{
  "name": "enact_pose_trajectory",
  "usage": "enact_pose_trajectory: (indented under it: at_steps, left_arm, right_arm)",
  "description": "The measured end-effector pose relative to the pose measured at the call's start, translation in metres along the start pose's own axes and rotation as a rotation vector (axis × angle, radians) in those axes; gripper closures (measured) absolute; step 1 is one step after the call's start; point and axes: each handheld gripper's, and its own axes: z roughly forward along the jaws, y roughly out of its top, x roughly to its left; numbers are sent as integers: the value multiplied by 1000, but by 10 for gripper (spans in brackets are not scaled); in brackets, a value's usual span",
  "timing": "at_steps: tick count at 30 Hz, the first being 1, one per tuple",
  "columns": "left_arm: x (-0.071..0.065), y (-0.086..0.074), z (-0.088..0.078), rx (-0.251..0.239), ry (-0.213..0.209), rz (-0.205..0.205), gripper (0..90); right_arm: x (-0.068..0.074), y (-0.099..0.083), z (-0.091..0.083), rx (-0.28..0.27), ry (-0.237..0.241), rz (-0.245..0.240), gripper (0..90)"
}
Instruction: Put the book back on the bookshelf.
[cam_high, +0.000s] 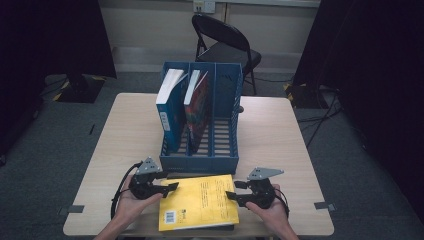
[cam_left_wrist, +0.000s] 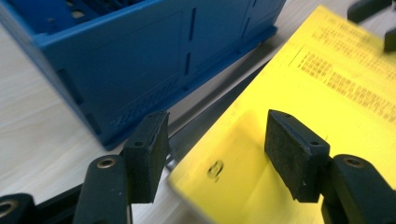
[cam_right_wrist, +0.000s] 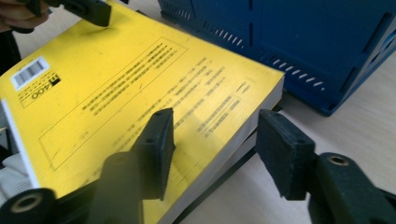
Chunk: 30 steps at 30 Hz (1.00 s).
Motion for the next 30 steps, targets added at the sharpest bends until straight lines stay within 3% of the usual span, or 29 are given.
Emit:
enact_pose_trajectory:
  at_steps: [1, 3, 5, 8, 19, 26, 30]
  left_arm:
    - [-2, 1, 2, -4, 5, 24, 432]
    - [-6, 2, 4, 0, -26, 46, 486]
    - [-9, 2, 5, 2, -25, 71, 478]
    - [-8, 1, 5, 8, -55, 37, 497]
    - [-16, -2, 6, 11, -120, 26, 548]
    - [-15, -1, 7, 20, -128, 4, 562]
    - [-16, 3, 9, 40, -142, 20, 575]
  right_arm:
    - [1, -1, 0, 2, 5, -3, 521]
    - [2, -2, 0, 3, 16, -7, 544]
    - [2, -1, 1, 9, 15, -4, 550]
    - [0, 0, 3, 8, 22, 1, 571]
    - [-1, 10, 15, 8, 18, -11, 614]
    - [-5, 14, 21, 2, 37, -6, 623]
    - [-6, 17, 24, 4, 43, -5, 627]
